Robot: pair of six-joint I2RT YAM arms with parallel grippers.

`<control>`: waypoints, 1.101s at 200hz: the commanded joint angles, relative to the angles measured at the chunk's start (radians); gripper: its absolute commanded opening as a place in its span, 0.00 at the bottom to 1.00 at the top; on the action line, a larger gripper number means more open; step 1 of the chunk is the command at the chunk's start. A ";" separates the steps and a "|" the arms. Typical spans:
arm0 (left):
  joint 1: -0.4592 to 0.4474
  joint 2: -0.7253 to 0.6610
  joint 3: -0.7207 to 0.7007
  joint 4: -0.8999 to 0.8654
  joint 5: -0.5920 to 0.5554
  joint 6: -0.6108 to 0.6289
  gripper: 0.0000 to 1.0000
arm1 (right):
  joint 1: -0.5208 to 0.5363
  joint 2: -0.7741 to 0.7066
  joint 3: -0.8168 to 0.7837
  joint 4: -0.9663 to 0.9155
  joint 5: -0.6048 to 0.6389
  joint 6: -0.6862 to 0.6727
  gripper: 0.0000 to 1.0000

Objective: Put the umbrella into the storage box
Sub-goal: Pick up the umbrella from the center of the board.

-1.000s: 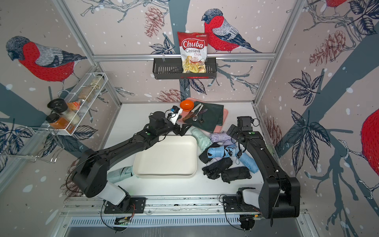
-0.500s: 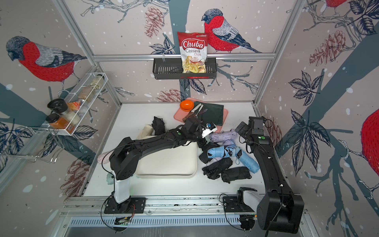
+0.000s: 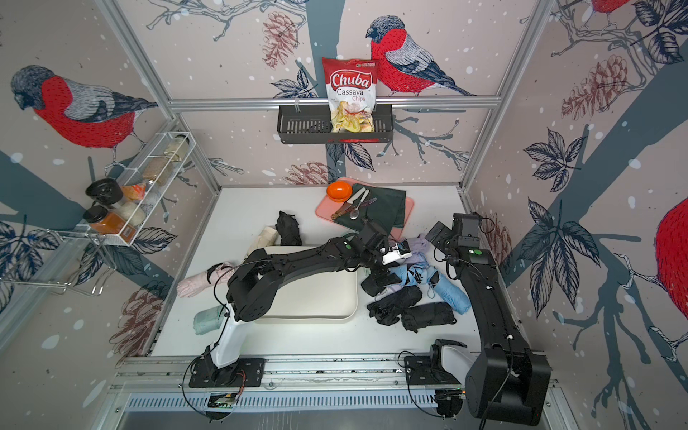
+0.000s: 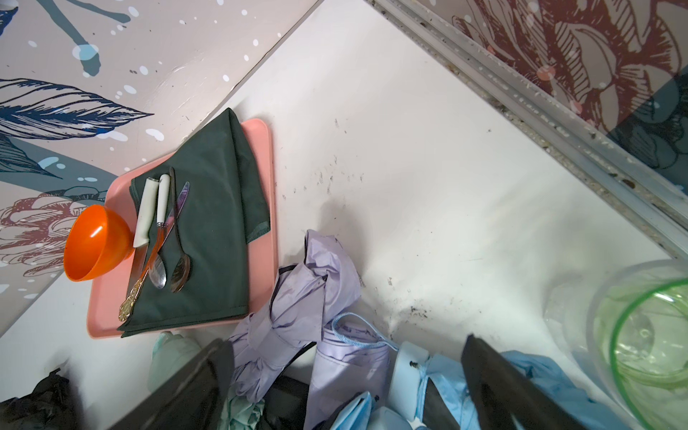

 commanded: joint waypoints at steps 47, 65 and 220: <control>-0.021 0.076 0.069 -0.058 -0.097 0.025 0.70 | -0.002 0.007 -0.013 0.040 -0.023 -0.005 1.00; -0.021 0.075 0.065 -0.048 -0.102 0.017 0.52 | -0.001 0.009 -0.017 0.049 -0.023 -0.004 1.00; 0.009 -0.311 -0.126 0.118 -0.302 -0.303 0.00 | 0.000 -0.070 0.103 0.093 0.002 -0.033 1.00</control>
